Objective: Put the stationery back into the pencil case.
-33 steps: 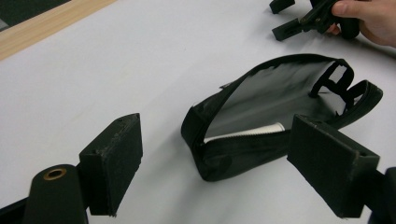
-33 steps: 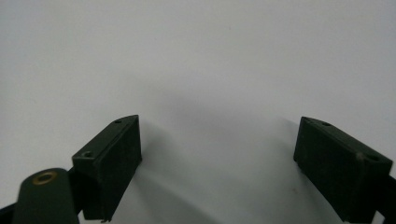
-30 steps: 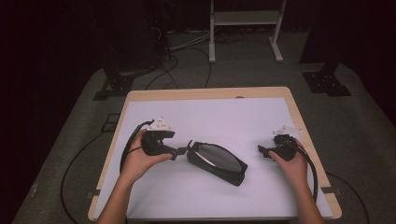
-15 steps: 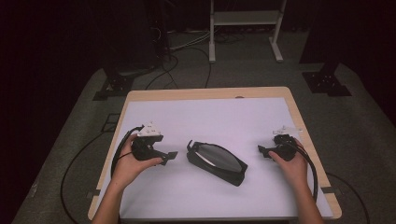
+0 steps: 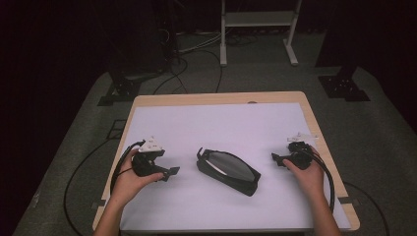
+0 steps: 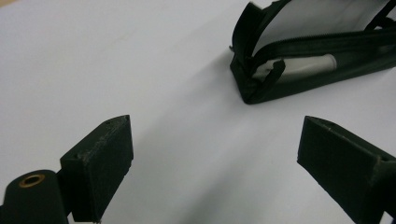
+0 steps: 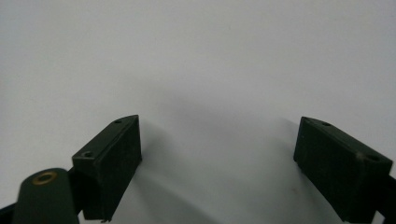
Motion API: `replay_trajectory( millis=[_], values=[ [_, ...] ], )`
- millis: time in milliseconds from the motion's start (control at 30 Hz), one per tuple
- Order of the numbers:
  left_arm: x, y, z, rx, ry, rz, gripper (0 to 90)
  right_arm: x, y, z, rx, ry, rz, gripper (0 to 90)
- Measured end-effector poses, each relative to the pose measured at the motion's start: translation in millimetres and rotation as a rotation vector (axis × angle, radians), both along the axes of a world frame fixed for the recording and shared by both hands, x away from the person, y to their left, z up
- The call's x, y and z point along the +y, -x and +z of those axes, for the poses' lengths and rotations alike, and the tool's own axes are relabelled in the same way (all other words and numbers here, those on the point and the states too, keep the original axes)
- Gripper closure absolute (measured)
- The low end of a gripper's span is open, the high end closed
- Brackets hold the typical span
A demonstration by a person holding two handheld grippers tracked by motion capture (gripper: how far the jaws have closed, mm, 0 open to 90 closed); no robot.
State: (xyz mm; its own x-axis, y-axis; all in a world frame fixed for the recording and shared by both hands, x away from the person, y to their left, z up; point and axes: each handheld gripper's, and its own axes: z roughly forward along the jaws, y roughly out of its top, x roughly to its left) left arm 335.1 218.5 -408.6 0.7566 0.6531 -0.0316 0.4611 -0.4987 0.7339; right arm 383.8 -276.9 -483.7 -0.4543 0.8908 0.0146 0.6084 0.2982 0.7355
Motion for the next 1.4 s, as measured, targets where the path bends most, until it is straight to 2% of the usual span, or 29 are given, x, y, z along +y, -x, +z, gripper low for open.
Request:
replay_trajectory(
  millis=[867,1133,1400],
  values=[
    [29.5,17.8,-37.9,0.066,-0.053,0.071,9.2,-0.1,-0.2,0.0,-0.002,0.001,0.002,13.8],
    [37.4,22.1,-43.6,0.069,-0.067,0.090,9.2,-0.1,-0.2,-0.1,-0.002,0.002,0.002,13.8],
    [43.8,27.3,-48.2,0.042,-0.082,0.113,9.2,-0.1,-0.1,-0.1,-0.002,0.002,0.002,13.8]
  ],
)
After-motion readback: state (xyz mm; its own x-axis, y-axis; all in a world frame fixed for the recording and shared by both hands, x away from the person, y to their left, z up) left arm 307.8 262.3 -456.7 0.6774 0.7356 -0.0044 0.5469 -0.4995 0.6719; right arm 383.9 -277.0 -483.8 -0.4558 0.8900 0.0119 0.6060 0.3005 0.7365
